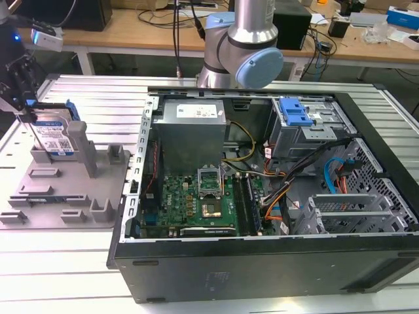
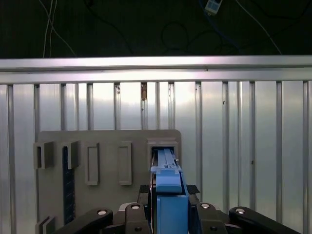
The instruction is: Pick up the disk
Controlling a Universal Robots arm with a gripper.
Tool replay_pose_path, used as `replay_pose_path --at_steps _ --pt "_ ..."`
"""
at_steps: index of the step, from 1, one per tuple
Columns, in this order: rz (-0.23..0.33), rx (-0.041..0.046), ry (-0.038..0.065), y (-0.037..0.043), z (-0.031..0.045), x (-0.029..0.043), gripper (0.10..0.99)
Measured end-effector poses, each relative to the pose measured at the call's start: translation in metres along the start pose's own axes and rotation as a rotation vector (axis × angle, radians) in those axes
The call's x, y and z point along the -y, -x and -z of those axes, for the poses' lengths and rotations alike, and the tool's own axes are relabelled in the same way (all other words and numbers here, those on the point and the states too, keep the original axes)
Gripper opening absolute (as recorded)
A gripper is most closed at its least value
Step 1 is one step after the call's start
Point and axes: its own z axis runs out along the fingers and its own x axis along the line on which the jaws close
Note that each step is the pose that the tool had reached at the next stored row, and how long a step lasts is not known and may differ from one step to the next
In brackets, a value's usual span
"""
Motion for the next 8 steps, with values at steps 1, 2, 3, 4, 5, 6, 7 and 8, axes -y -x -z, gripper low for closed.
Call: replay_pose_path --at_steps 1,2,3,4,5,6,7,8 --pt "0.000 -0.0001 0.000 0.0003 -0.0003 0.0000 0.392" --pt "0.000 -0.0005 0.000 0.0005 -0.0004 0.0000 0.392" --pt "0.000 -0.0006 0.000 0.0005 -0.0004 0.0000 0.392" --pt "0.000 -0.0005 0.000 0.0005 -0.0004 0.0000 0.392" --pt "0.000 -0.0005 0.000 0.0005 -0.0004 0.0000 0.392" --pt "0.000 -0.0006 0.000 0.0005 -0.0005 0.0000 0.365" --pt "0.000 -0.0006 0.000 0.0005 -0.0005 0.0000 0.365" --pt "0.000 -0.0006 0.000 0.0005 -0.0005 0.0000 0.365"
